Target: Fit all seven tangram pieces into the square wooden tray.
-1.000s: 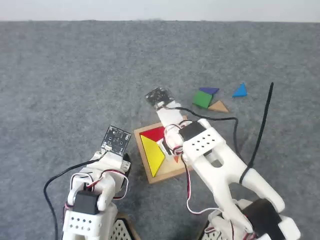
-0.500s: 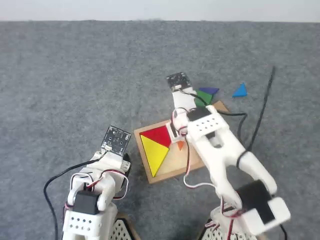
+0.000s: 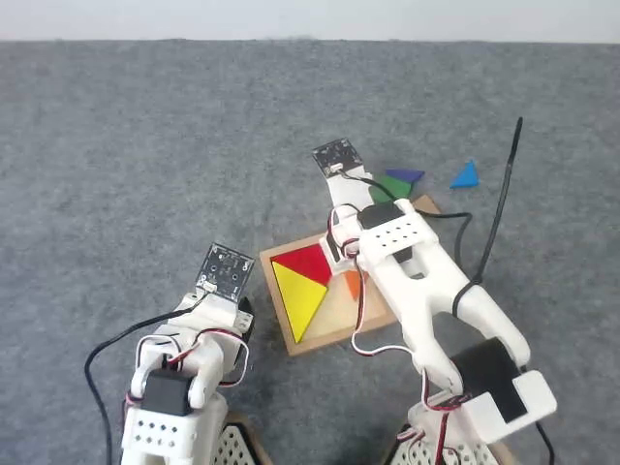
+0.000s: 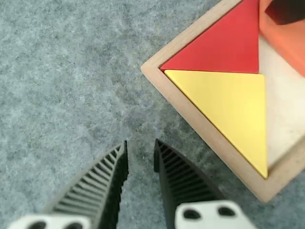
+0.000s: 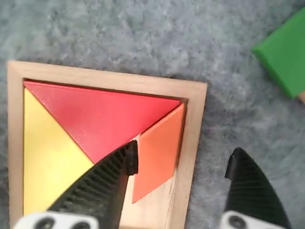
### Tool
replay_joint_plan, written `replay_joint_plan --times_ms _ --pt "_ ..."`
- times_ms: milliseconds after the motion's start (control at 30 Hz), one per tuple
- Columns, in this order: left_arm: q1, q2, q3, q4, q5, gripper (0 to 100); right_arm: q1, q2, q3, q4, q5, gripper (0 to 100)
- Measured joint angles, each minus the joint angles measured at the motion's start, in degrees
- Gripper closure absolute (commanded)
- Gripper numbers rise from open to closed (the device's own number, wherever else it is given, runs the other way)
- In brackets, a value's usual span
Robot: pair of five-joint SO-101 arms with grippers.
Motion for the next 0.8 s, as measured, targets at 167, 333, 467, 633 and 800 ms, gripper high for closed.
replay_joint_plan --times_ms 167,333,467,633,800 --pt "0.0 0.0 0.0 0.0 0.0 91 1.4 -0.9 0.0 0.0 2.2 70.7" --pt "0.0 0.0 0.0 0.0 0.0 91 2.5 -10.5 4.5 -1.0 4.3 70.7" --pt "0.0 0.0 0.0 0.0 0.0 91 0.3 -17.1 13.2 -5.0 6.6 70.7" --pt "0.0 0.0 0.0 0.0 0.0 91 0.2 -17.2 16.3 -6.7 8.5 70.7" --pt "0.0 0.0 0.0 0.0 0.0 91 -0.2 -9.1 15.7 -8.1 9.7 70.7"
